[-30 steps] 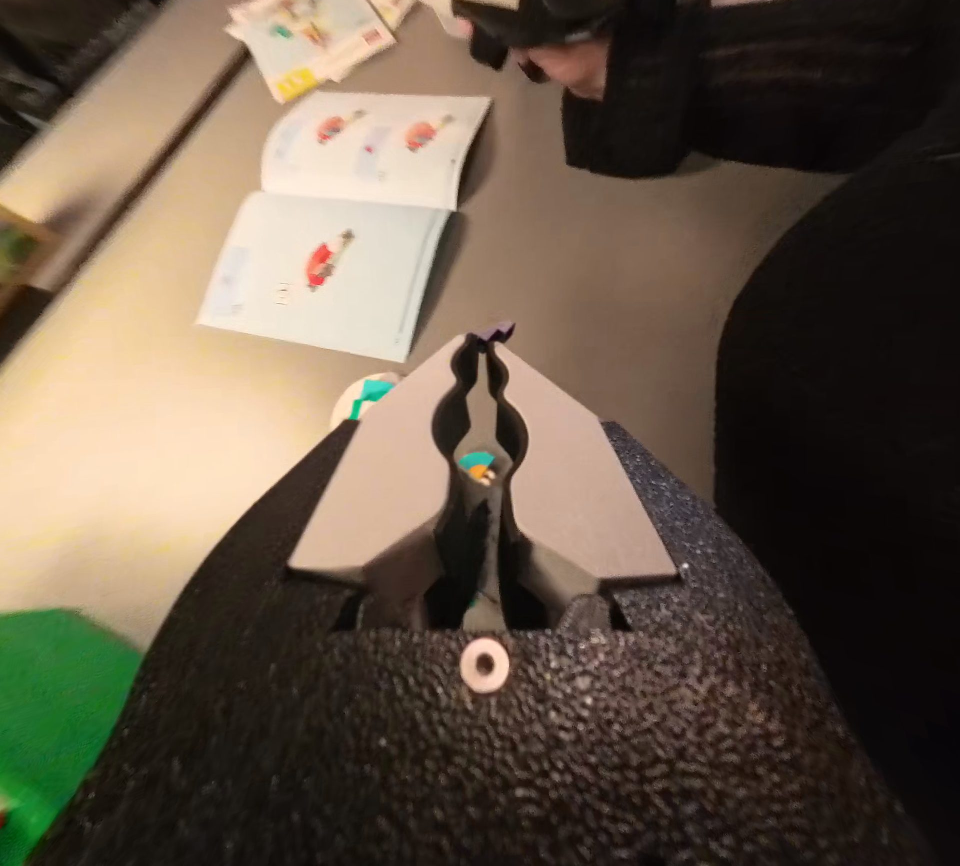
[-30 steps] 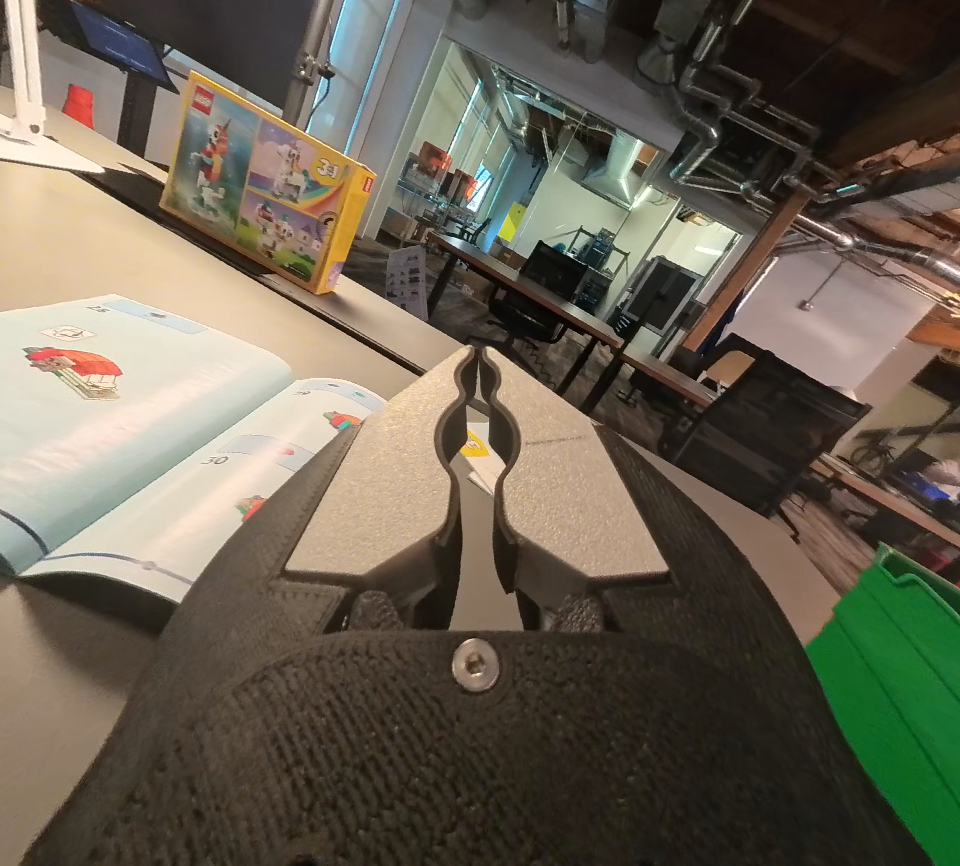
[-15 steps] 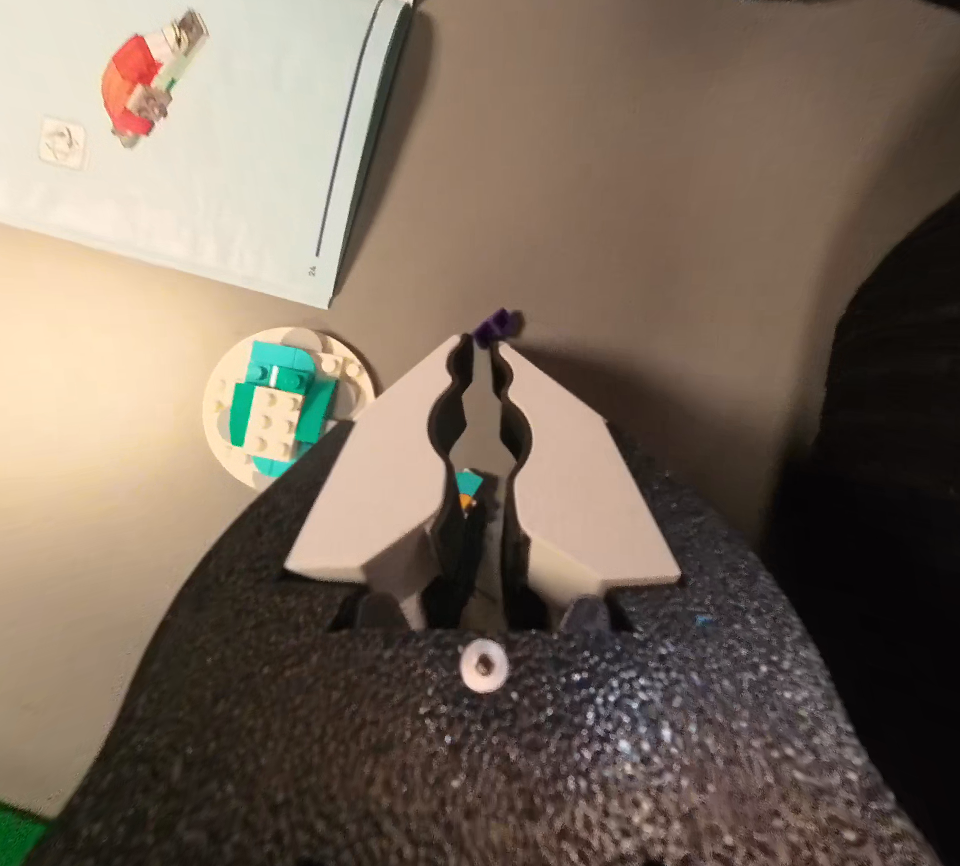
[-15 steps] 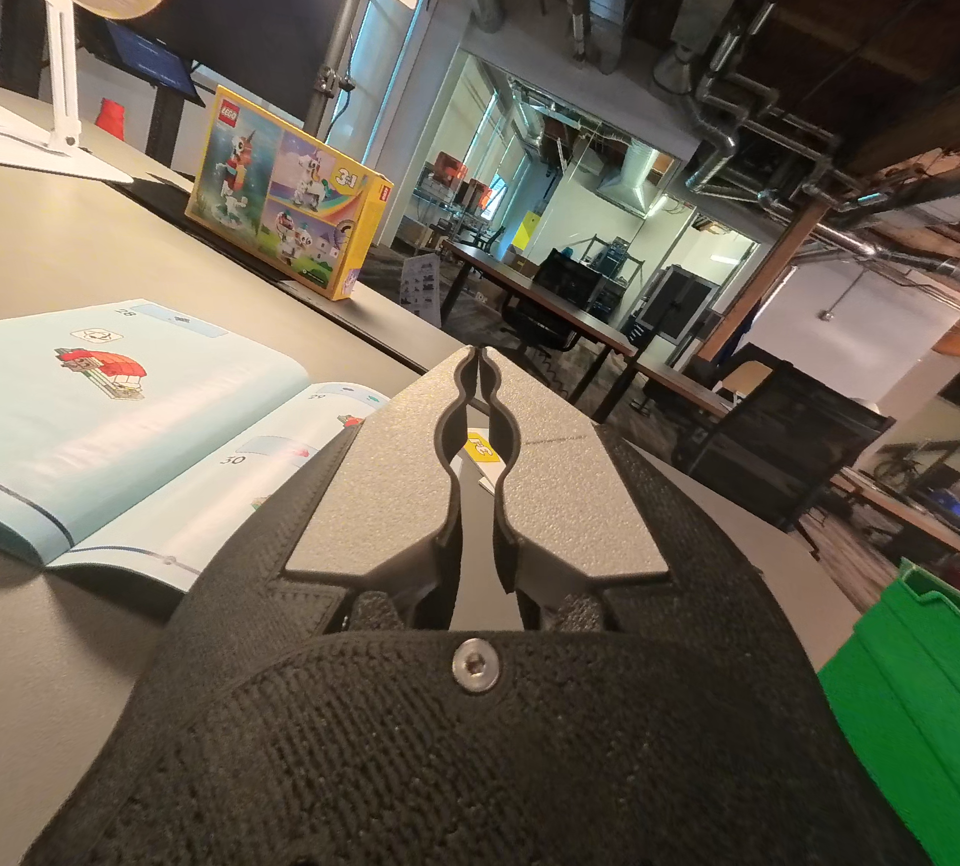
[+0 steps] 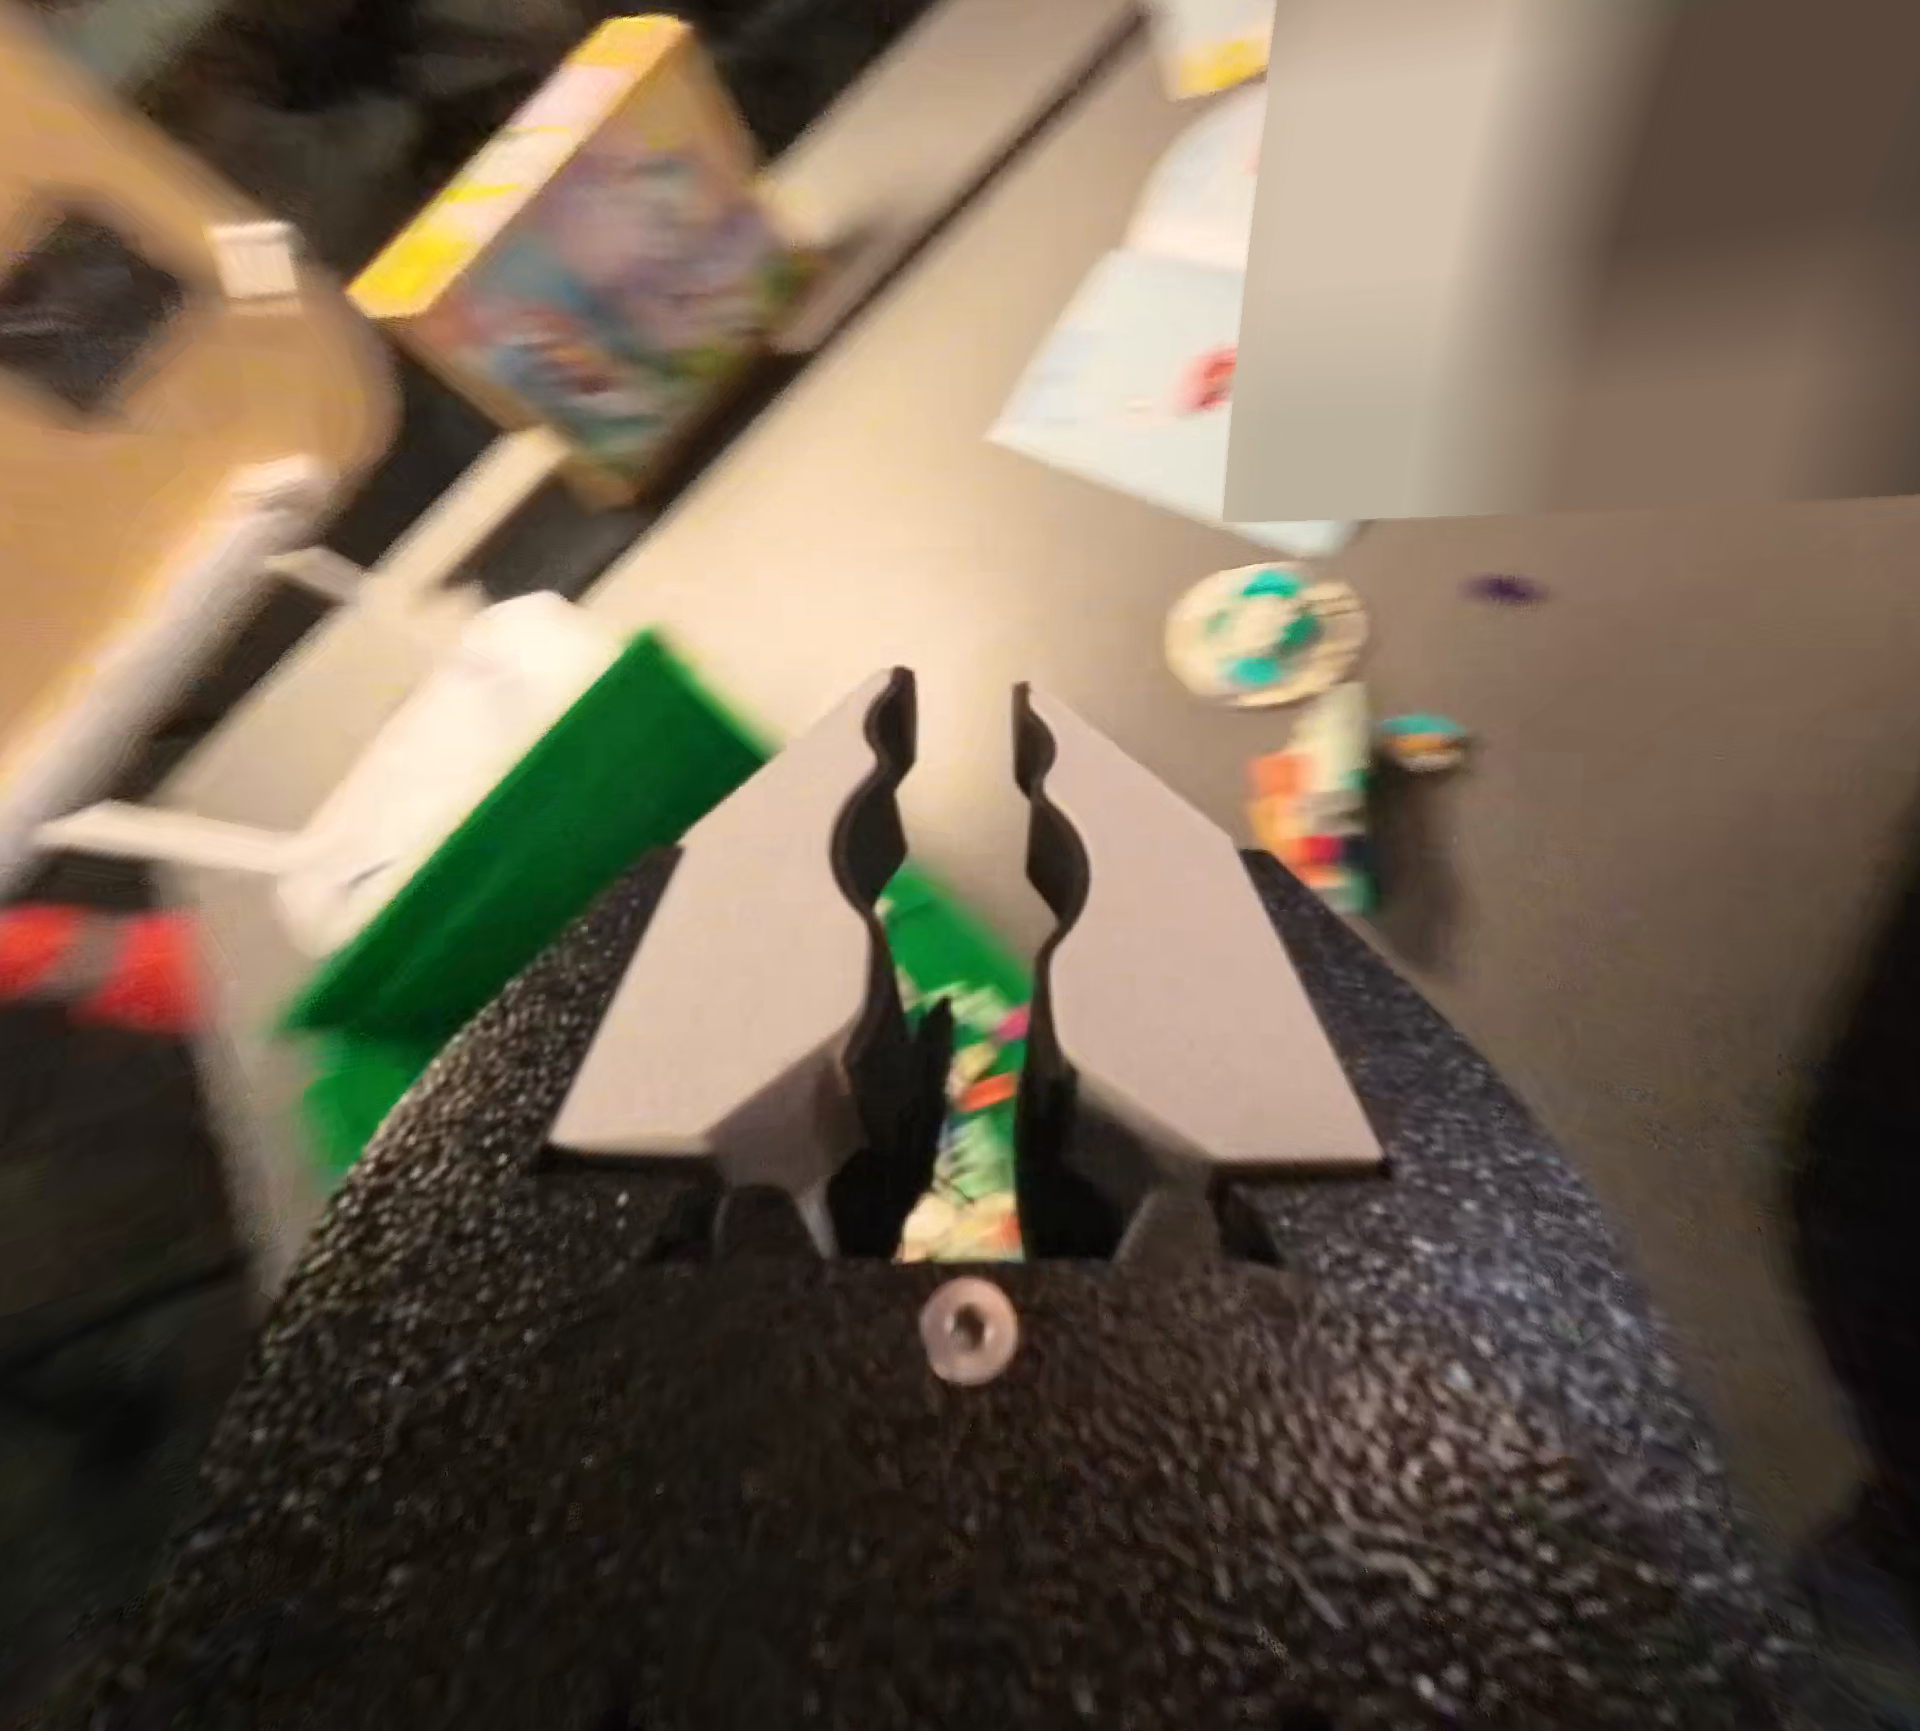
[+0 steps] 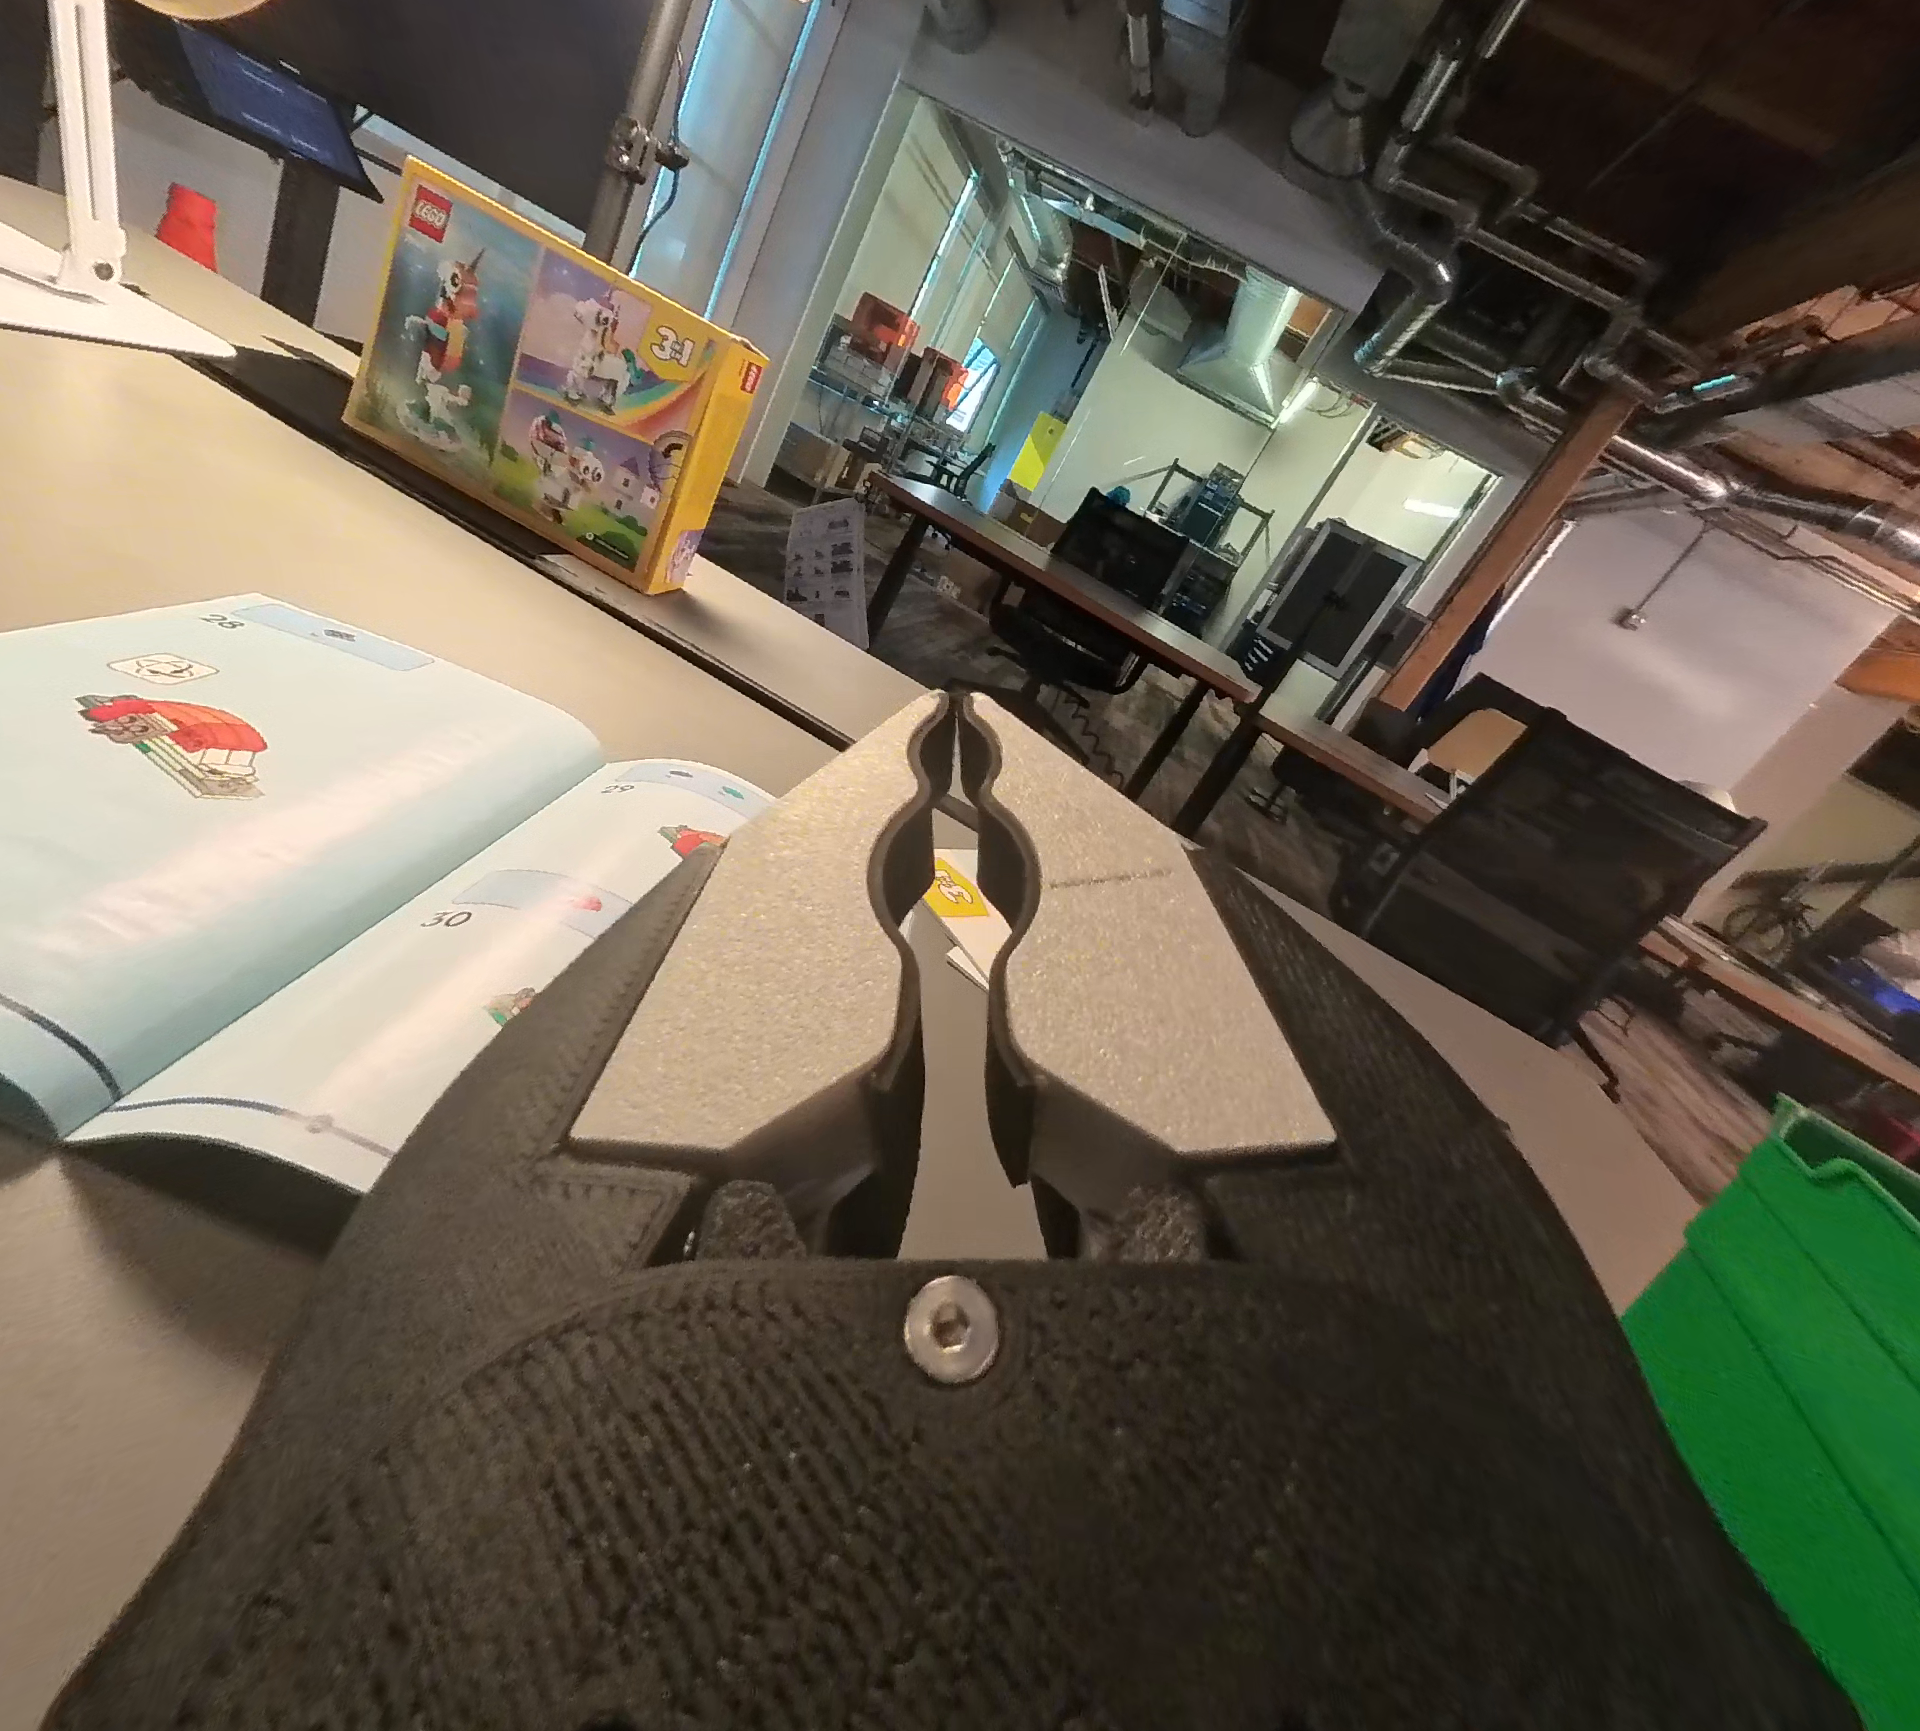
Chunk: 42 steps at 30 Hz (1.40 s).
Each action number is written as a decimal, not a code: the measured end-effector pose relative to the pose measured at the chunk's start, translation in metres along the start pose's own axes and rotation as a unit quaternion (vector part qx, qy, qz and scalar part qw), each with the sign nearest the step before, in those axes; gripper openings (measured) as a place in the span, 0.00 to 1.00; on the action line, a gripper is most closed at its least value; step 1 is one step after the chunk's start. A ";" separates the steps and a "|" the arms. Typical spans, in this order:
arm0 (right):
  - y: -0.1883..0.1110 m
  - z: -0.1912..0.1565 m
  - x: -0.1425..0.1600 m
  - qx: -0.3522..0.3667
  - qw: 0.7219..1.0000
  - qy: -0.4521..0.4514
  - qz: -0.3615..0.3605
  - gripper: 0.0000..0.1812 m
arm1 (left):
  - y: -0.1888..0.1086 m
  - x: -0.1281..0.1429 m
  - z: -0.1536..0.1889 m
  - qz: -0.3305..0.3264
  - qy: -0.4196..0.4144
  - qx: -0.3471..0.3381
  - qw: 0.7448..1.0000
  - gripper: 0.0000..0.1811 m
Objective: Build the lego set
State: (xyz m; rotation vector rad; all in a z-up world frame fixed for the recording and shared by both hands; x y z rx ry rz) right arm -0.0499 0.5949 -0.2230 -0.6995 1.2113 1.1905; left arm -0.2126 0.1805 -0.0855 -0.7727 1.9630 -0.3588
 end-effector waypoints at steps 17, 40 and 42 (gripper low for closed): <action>0.003 0.002 0.002 0.027 0.999 -0.014 -0.014 0.00 | 0.120 0.147 -0.059 -0.182 -0.266 0.137 0.937 0.08; 0.001 0.001 0.001 0.013 1.000 -0.005 -0.007 0.00 | 0.101 0.135 -0.061 -0.153 -0.200 0.071 0.965 0.03; 0.002 0.001 0.001 0.015 1.000 -0.008 -0.009 0.00 | 0.086 0.124 -0.062 -0.130 -0.190 0.048 0.972 0.03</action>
Point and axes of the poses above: each gripper's, where its closed fingertips meet, y out along the fingers, x out of its underside, z = x × y across the jaws, the point moved 10 cm from there along -y, back along the fingers, and after that the axes turned 12 degrees about y, right-handed, at the moved point
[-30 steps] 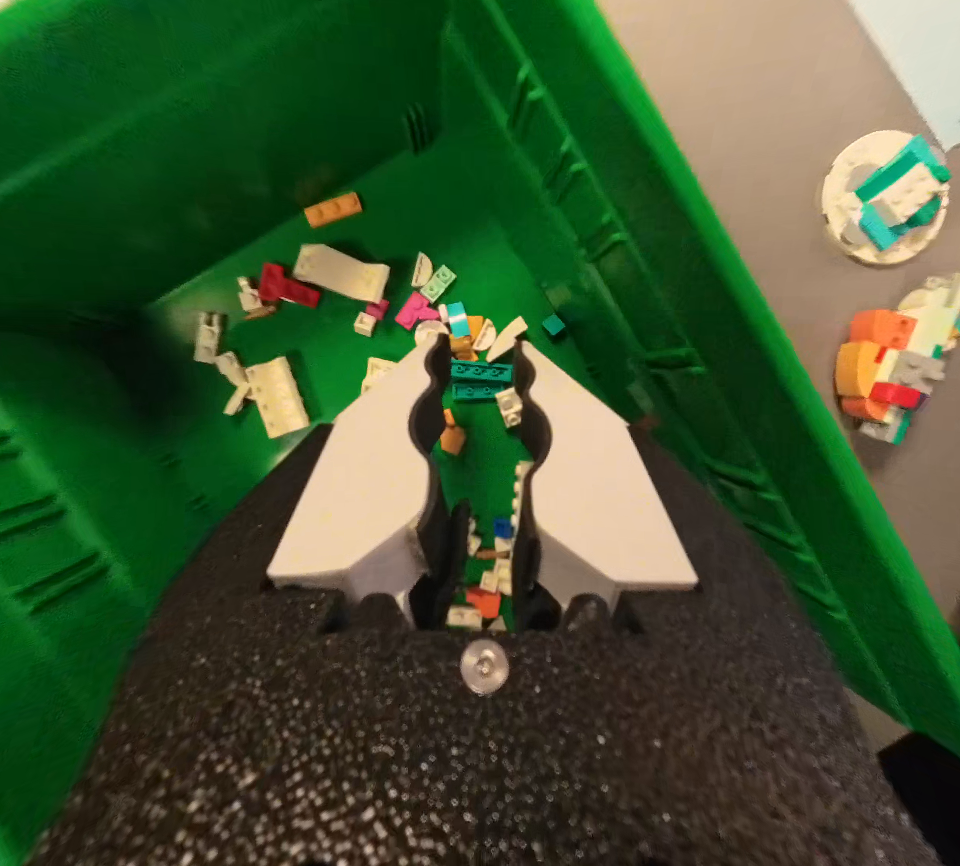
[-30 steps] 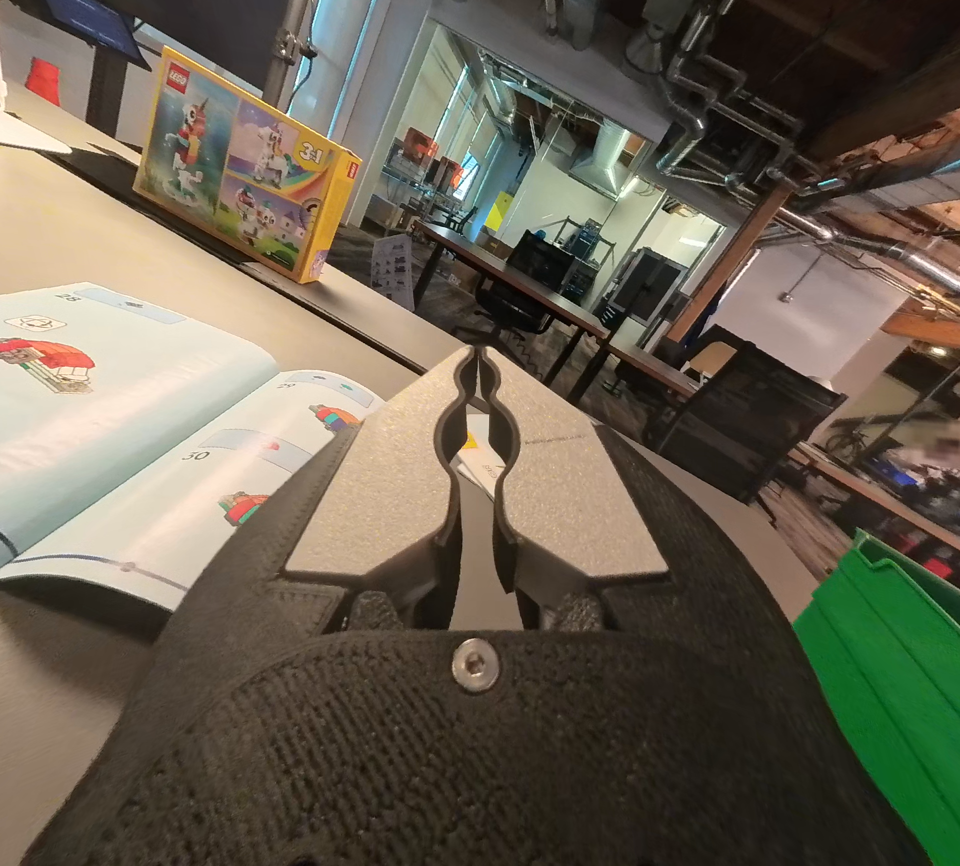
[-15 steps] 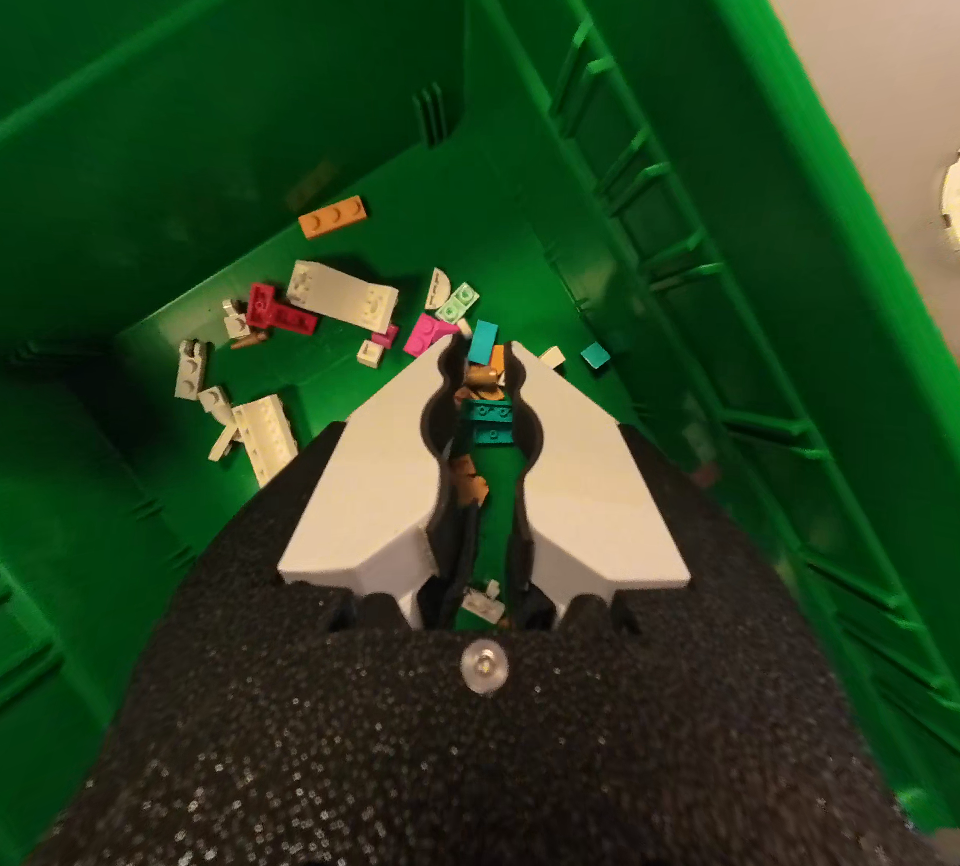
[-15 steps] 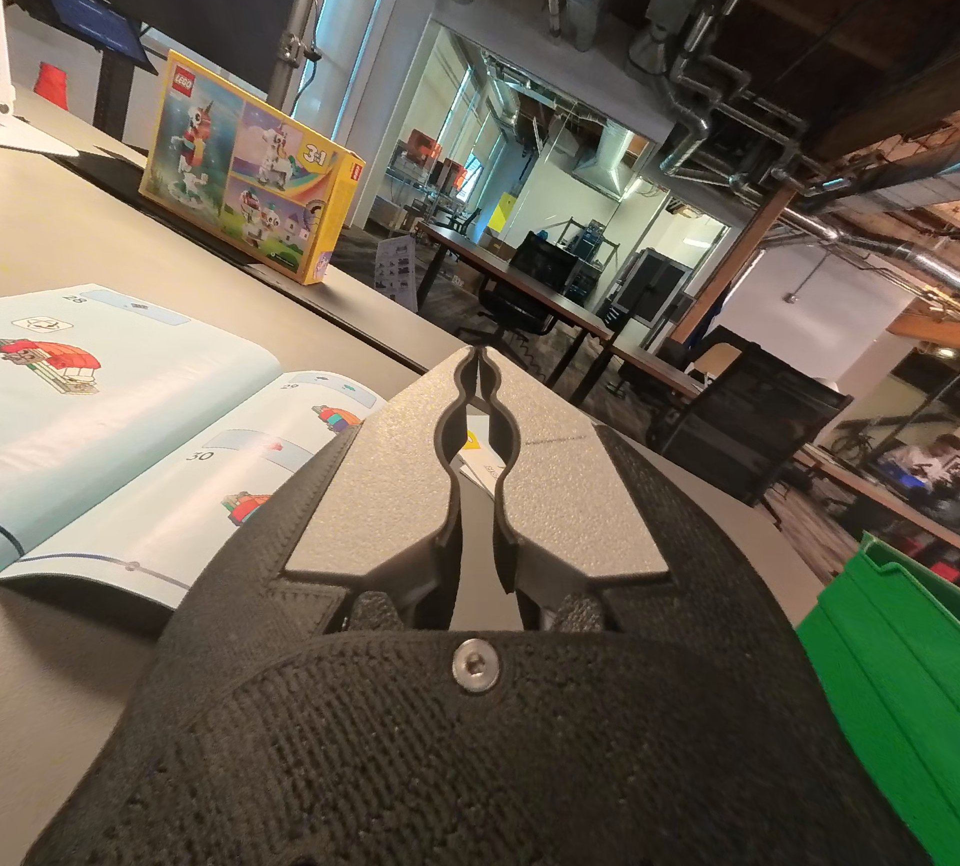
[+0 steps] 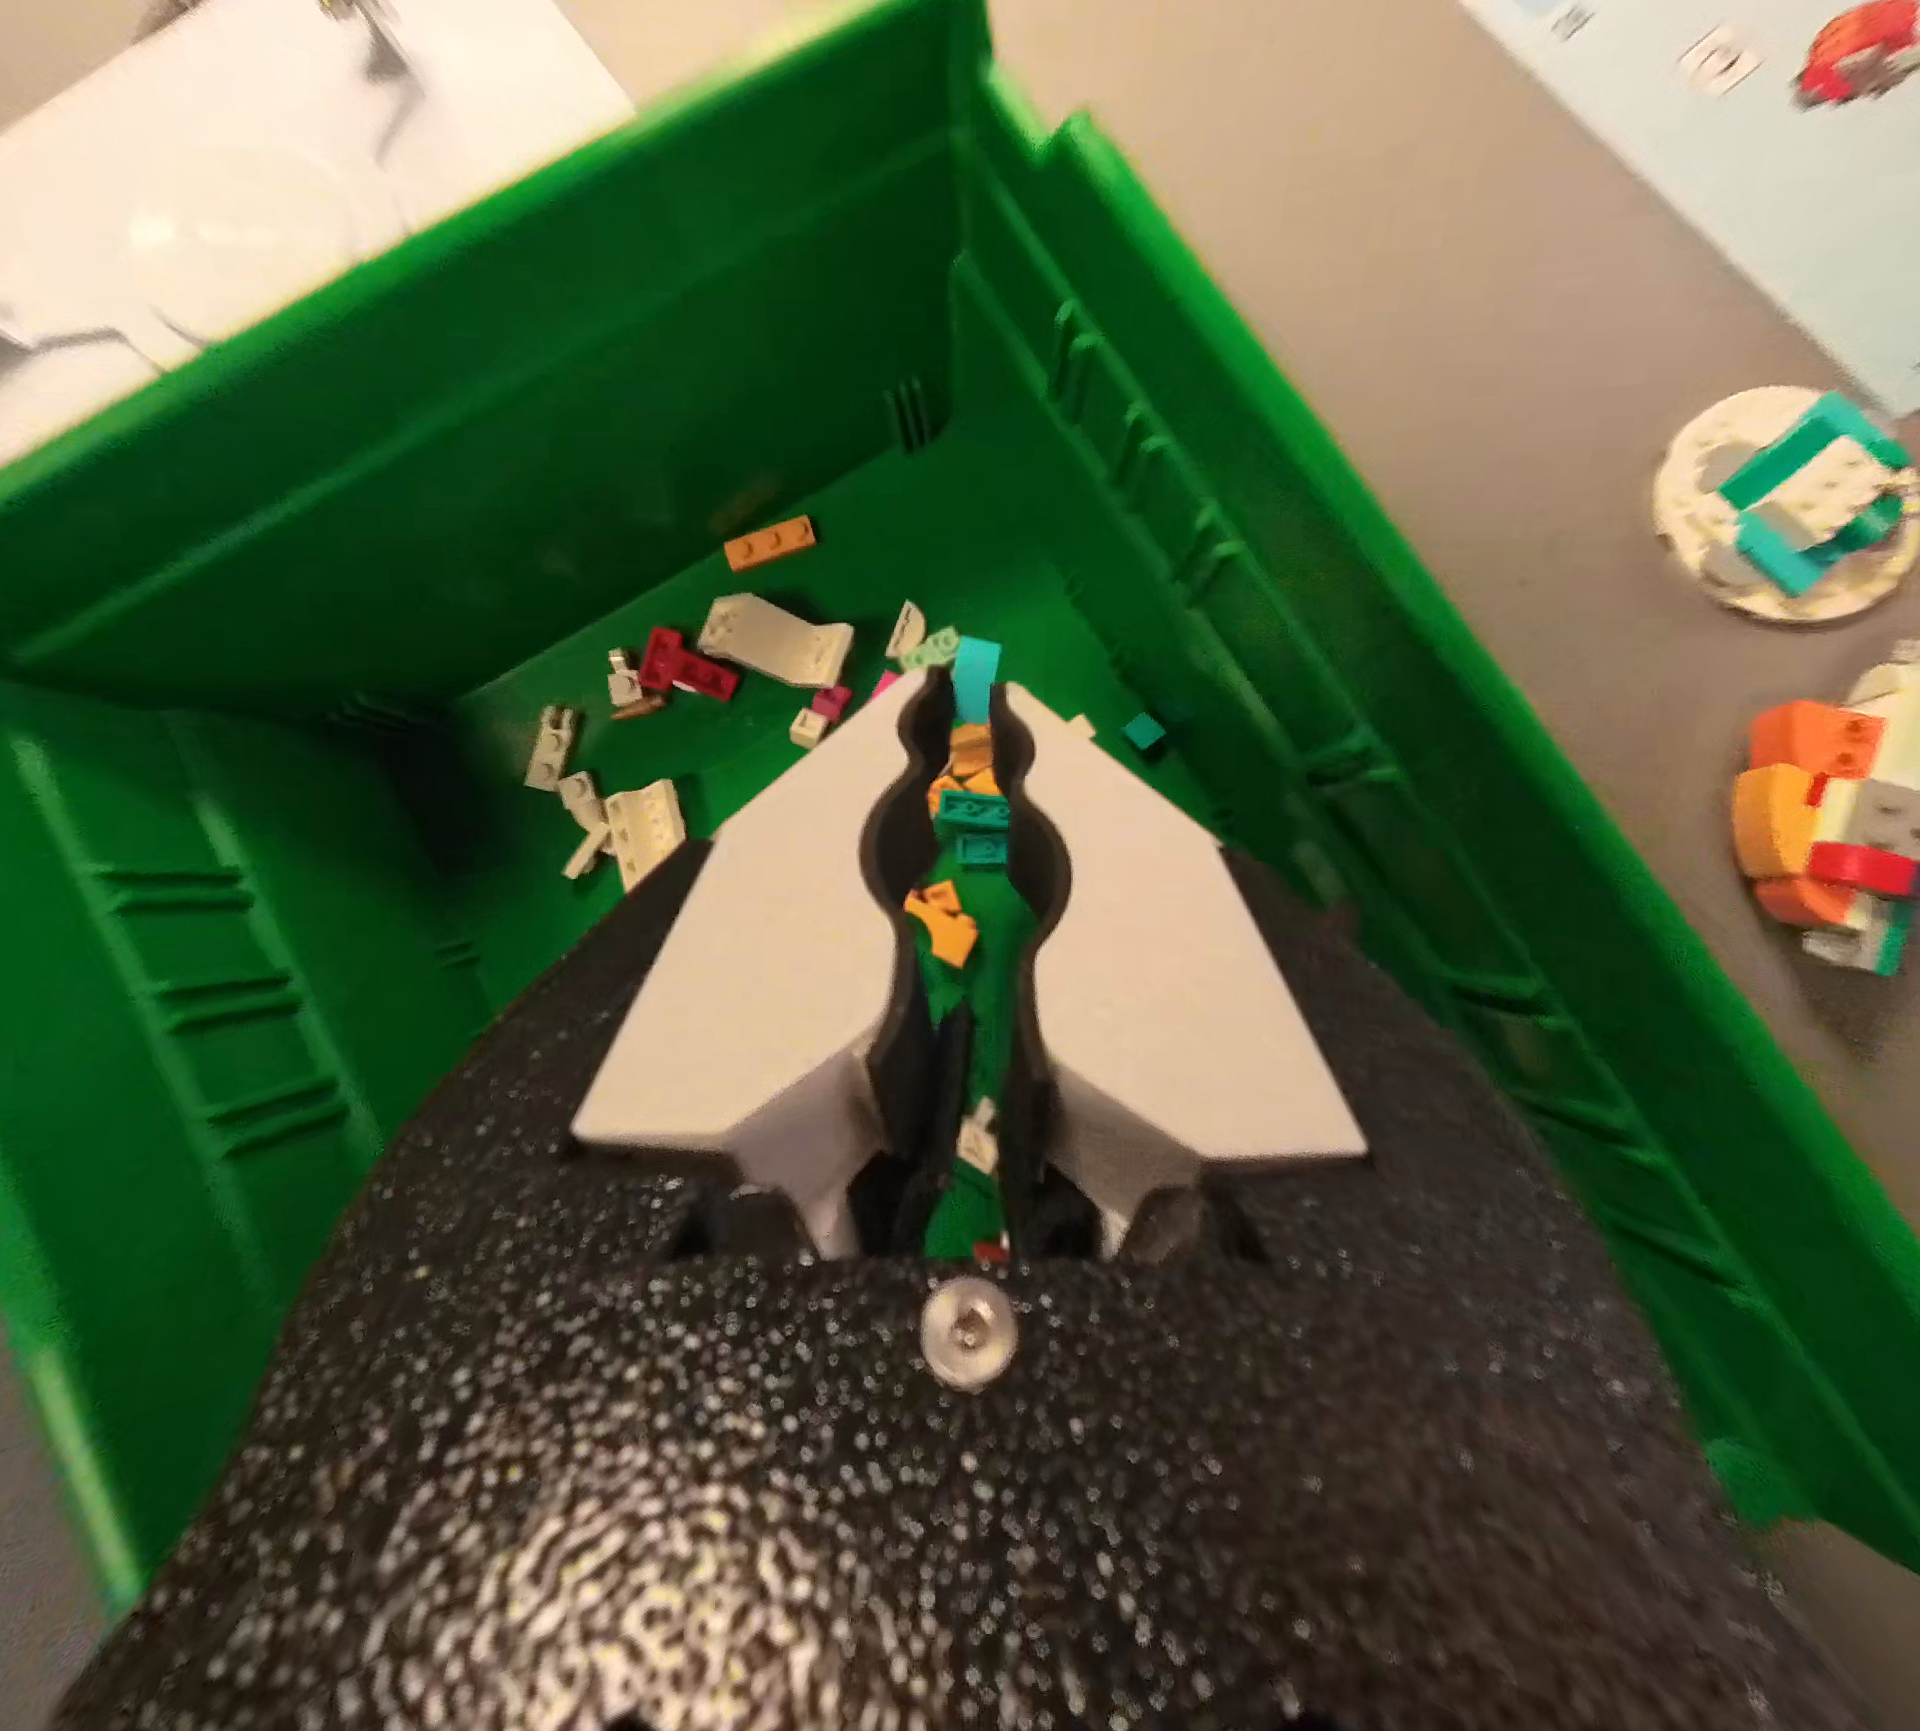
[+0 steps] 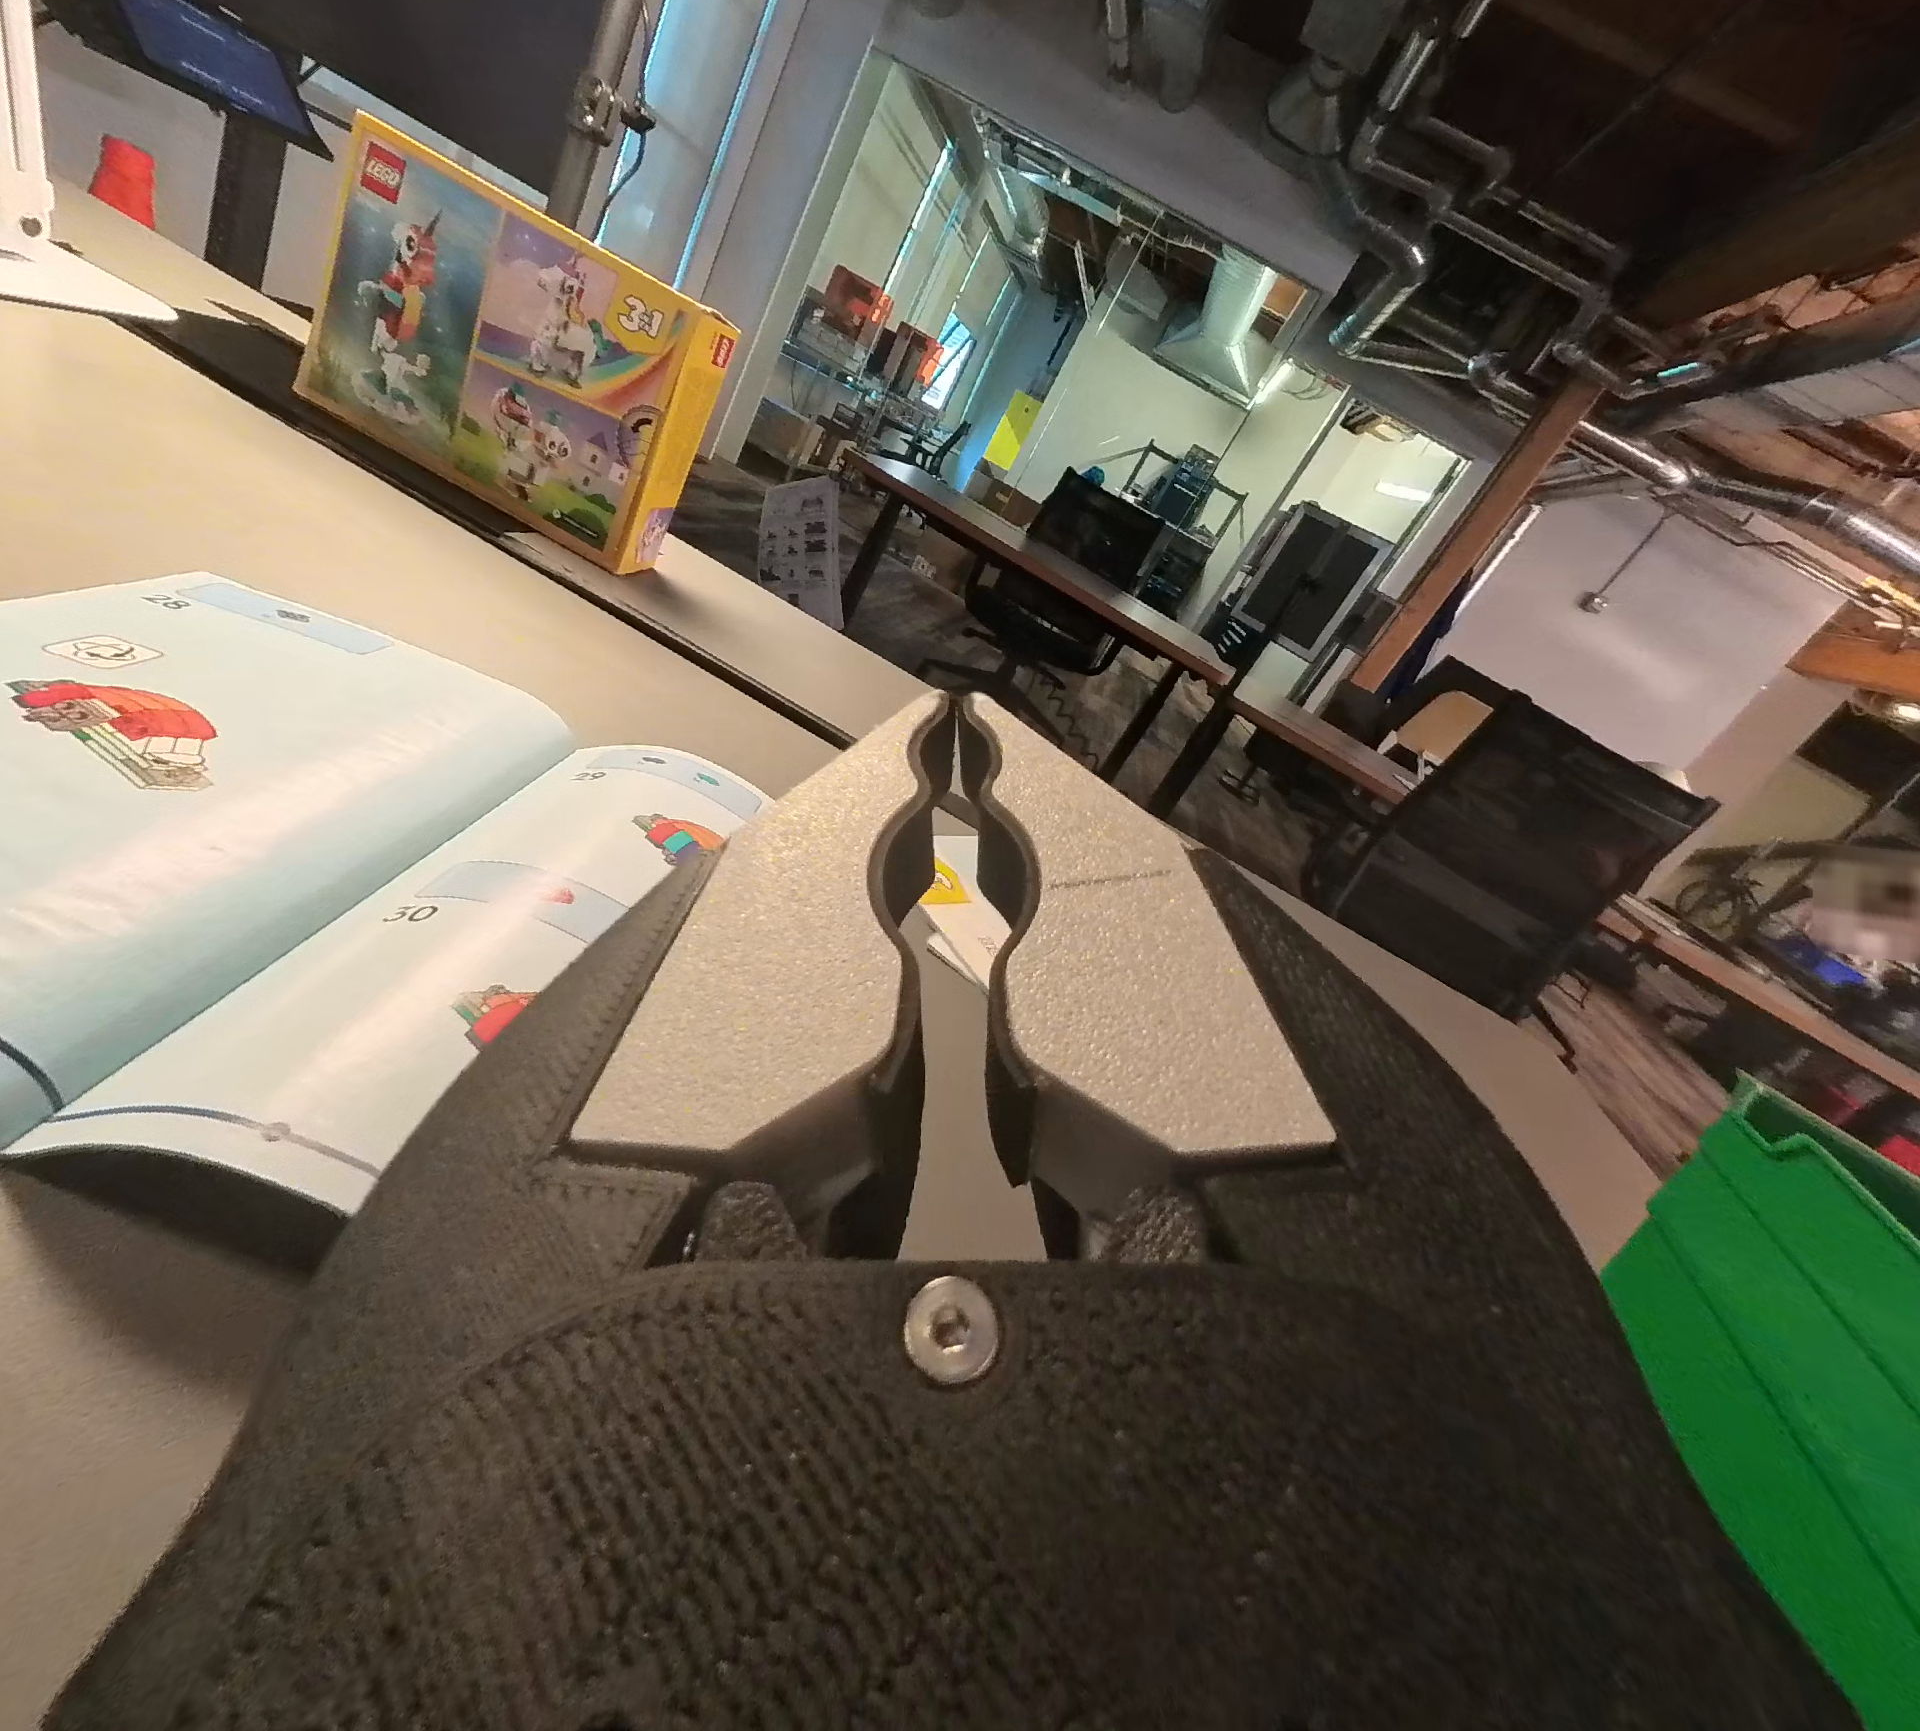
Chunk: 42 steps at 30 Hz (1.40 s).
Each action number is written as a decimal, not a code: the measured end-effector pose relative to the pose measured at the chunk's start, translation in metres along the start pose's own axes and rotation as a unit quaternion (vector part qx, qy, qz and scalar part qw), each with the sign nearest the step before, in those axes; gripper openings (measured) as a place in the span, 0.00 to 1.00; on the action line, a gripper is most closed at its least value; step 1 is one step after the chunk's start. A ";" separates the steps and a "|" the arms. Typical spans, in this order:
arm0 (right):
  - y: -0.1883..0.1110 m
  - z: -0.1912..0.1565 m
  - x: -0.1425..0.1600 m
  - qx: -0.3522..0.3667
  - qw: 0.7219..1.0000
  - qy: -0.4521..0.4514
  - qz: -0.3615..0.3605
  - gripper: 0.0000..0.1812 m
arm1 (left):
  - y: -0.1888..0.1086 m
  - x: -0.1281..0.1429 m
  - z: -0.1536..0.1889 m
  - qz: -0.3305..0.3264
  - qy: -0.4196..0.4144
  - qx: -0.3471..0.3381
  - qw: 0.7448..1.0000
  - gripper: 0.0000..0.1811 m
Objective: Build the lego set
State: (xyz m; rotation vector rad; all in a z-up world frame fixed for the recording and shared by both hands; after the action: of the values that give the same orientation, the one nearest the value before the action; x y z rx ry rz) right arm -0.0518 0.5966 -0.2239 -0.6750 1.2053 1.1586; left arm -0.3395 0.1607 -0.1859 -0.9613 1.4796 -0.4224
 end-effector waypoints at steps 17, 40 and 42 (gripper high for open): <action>0.006 0.002 -0.001 0.011 1.000 0.013 0.015 0.00 | -0.114 -0.060 0.119 0.169 0.064 -0.026 0.983 0.03; 0.013 -0.006 -0.005 -0.086 0.994 0.036 0.054 0.00 | 0.049 -0.099 0.304 0.085 0.181 0.161 0.966 0.03; 0.014 -0.005 -0.005 -0.089 0.994 0.034 0.056 0.00 | 0.056 -0.099 0.305 0.072 0.182 0.160 0.968 0.03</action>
State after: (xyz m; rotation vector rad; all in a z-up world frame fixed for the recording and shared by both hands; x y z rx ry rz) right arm -0.0660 0.5949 -0.2187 -0.7943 1.2193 1.3576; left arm -0.0792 0.3537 -0.2176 -0.5315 1.7319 -0.7346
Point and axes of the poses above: each gripper's, where its closed fingertips meet, y out along the fingers, x out of its underside, z = x × y across the jaws, the point moved 10 cm from there along -y, back along the fingers, and after that the axes turned 12 degrees about y, right-handed, at the moved point
